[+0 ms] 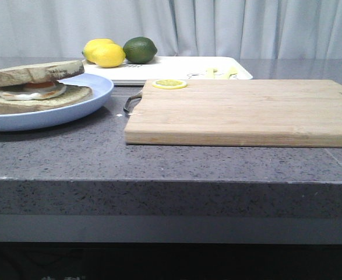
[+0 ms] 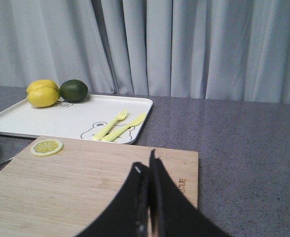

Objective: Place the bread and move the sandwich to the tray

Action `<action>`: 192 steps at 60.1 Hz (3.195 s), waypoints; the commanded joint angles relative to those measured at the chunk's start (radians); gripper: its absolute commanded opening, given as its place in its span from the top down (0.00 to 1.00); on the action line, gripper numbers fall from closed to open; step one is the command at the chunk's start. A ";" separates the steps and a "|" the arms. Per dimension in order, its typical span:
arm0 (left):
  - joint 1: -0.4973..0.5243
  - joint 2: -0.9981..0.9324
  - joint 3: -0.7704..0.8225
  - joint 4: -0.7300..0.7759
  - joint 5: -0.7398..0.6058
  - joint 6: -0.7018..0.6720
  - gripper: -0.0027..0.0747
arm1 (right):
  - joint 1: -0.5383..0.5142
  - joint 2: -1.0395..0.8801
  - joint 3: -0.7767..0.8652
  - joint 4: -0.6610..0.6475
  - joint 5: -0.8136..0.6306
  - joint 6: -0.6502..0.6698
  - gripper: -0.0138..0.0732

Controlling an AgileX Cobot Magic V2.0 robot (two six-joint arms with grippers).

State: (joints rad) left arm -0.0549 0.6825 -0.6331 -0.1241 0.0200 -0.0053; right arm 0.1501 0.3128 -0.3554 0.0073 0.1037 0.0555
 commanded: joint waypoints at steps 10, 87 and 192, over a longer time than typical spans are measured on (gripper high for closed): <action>-0.001 0.058 -0.077 -0.098 0.157 -0.005 0.46 | -0.002 0.002 -0.025 0.002 -0.084 0.001 0.91; 0.139 0.701 -0.302 -0.359 0.644 -0.030 0.47 | -0.002 0.002 -0.025 0.002 -0.084 0.001 0.91; 0.139 0.755 -0.625 -0.706 0.766 0.051 0.99 | -0.002 0.002 -0.025 0.002 -0.084 0.001 0.91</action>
State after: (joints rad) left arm 0.0844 1.4493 -1.1715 -0.7255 0.8125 0.0480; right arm 0.1501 0.3112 -0.3554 0.0073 0.1037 0.0570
